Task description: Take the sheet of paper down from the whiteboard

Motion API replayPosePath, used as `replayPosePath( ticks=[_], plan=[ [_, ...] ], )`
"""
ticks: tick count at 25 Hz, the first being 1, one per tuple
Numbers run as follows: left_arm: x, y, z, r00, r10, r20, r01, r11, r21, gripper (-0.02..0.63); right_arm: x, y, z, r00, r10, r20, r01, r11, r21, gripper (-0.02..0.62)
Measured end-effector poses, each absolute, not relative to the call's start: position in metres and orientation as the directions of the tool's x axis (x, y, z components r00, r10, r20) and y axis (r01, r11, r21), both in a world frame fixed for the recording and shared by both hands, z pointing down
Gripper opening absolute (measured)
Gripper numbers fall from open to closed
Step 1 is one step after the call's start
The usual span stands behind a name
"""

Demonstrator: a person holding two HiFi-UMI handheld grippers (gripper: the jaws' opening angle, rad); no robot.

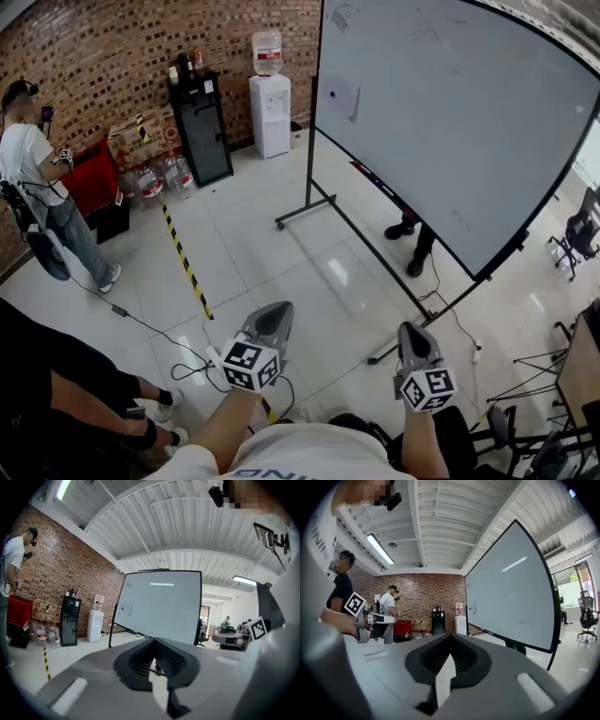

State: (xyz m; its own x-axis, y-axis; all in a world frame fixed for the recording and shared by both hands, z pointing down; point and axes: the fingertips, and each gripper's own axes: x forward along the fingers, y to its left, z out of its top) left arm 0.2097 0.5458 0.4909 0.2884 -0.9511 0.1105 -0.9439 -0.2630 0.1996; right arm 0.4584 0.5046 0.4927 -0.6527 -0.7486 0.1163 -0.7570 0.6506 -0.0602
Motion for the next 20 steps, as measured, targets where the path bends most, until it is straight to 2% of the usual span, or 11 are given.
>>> replayPosePath(
  ticks=[9,20],
  plan=[
    [0.186,0.487,0.499,0.231,-0.965,0.126,-0.958,-0.202,0.204,0.002,0.428,0.425,0.500,-0.698,-0.706,0.122,-0.716,0.694,-0.080,0.006],
    [0.176,0.331,0.481,0.078,-0.991,0.111,-0.980,-0.055,0.193,0.002,0.406,0.252,0.488,-0.829,-0.552,0.091,-0.558,0.827,-0.068,0.006]
  ],
)
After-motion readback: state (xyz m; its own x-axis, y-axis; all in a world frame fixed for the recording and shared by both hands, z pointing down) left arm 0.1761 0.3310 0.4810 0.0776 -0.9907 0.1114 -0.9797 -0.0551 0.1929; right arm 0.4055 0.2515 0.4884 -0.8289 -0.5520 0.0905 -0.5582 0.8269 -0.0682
